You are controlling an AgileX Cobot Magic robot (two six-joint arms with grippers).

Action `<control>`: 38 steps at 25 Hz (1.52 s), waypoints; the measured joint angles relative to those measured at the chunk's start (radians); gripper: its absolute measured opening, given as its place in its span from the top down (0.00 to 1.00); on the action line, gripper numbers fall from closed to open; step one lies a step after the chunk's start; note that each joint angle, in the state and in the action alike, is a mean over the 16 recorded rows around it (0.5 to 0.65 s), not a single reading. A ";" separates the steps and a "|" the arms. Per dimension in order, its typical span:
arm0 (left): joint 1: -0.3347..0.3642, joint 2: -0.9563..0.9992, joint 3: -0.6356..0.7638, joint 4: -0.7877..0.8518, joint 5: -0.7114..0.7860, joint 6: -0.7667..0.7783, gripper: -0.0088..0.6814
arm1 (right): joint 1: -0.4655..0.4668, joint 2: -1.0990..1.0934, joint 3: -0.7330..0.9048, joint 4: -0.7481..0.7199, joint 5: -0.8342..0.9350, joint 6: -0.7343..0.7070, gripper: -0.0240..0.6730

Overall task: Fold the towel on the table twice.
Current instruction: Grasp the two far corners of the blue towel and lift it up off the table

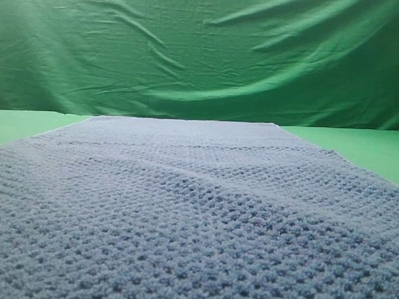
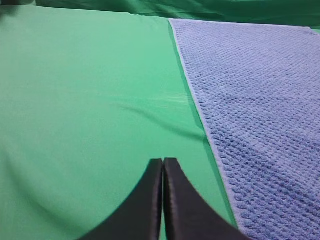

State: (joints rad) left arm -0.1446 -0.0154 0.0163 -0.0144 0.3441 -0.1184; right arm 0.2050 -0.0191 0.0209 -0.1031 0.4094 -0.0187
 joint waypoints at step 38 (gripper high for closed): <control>0.000 0.000 -0.003 -0.066 -0.481 -0.005 0.99 | 0.000 0.000 0.006 0.035 -0.330 0.002 0.97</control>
State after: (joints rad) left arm -0.1446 -0.0154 0.0131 -0.0803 -0.1367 -0.1236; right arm 0.2050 -0.0191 0.0269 -0.0683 0.0790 -0.0169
